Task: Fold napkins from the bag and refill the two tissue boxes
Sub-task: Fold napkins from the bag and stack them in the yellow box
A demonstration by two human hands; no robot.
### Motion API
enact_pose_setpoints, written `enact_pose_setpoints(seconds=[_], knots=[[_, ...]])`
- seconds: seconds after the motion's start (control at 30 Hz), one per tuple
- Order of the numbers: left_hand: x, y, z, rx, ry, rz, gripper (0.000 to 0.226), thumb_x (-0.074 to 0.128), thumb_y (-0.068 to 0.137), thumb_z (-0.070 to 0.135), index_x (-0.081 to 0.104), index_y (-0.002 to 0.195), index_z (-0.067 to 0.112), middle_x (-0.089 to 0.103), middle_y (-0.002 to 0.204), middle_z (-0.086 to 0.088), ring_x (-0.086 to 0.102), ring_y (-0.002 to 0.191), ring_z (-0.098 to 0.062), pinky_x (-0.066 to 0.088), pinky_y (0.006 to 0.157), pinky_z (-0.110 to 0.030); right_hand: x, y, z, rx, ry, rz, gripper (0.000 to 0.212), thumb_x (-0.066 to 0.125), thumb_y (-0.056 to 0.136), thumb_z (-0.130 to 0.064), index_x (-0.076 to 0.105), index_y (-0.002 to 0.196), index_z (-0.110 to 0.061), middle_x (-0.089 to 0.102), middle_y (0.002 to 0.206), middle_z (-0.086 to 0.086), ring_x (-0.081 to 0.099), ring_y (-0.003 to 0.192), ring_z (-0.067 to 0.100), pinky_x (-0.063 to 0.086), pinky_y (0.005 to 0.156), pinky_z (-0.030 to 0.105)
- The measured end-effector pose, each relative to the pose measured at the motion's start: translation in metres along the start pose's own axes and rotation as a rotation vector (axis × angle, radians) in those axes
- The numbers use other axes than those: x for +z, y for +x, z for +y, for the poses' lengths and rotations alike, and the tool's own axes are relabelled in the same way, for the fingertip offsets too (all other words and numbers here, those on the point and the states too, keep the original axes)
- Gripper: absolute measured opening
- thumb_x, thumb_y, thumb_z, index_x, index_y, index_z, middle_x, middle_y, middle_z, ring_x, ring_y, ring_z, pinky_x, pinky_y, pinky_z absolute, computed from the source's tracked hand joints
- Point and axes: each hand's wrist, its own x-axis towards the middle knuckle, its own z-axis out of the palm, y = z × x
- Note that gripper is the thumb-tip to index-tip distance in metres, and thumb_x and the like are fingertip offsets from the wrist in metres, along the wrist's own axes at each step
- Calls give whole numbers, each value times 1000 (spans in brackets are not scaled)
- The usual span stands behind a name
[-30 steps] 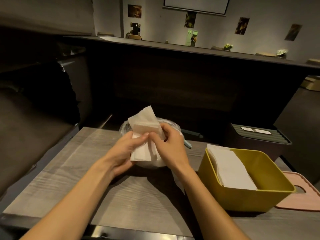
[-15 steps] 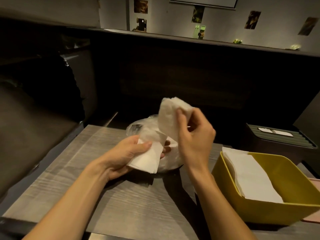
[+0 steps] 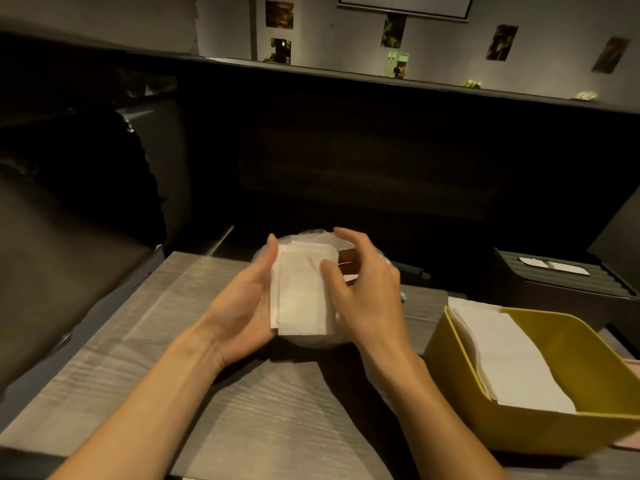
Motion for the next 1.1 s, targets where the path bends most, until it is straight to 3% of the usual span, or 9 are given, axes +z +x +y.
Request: enact_pose_setpoints(seconds=[0.07,0.13,0.27,0.37,0.47,0.53,0.77,1.03,1.1], knots=[[2,1,-2,29,115,53,45,56,97,30,57,141,17,70,132,-13,67,123,-30,56,102,-50,3,1,-1,-9,12,17,38,68,99,-32,58,135,-39,58,103,-28,59,105,-5,59,87,30],[4,2,-2,73,202,112,45,60,94,14,58,138,18,73,126,-13,70,118,-29,58,98,-50,5,3,-4,-55,27,36,35,68,100,-30,61,133,-35,63,105,-24,62,104,-6,59,88,29],[-4,-2,15,279,-105,155,42,49,95,14,69,132,8,71,130,-12,68,121,-24,55,100,-43,-10,12,0,-187,-37,113,38,64,99,-4,65,133,-23,70,115,-12,66,105,-2,56,93,18],[-8,-3,21,335,-202,134,38,43,100,13,69,128,7,68,136,-10,65,126,-20,50,106,-37,-18,15,4,-224,-315,-127,48,67,93,-1,65,134,-26,68,125,-9,64,112,3,55,100,31],[-5,-1,14,291,-119,120,41,40,104,11,58,139,2,67,137,-12,64,127,-23,52,104,-37,-16,10,-1,-238,-557,-413,56,65,92,-12,57,145,-32,59,144,-9,52,134,13,44,112,41],[-4,1,11,257,-40,119,40,40,104,11,52,141,2,67,138,-11,64,128,-23,52,105,-37,-13,7,-3,-206,-612,-483,65,61,91,-18,48,153,-31,58,148,-6,51,136,17,39,114,42],[-4,4,9,220,1,178,33,38,106,8,55,134,6,70,133,-10,67,123,-25,45,111,-46,-9,3,3,-117,-679,-429,75,59,97,-53,30,161,-28,52,153,1,46,140,24,32,114,42],[-9,4,10,228,-55,218,36,38,106,8,52,139,3,69,135,-9,66,124,-25,52,104,-46,-7,2,7,-131,-562,-353,73,69,91,-39,37,157,-33,66,130,-9,52,132,18,32,113,41],[-9,3,10,240,-46,222,35,38,107,8,53,138,4,69,134,-8,66,125,-24,51,108,-47,-8,2,7,-106,-564,-331,74,69,92,-43,37,157,-31,62,140,-6,48,137,20,31,115,43]])
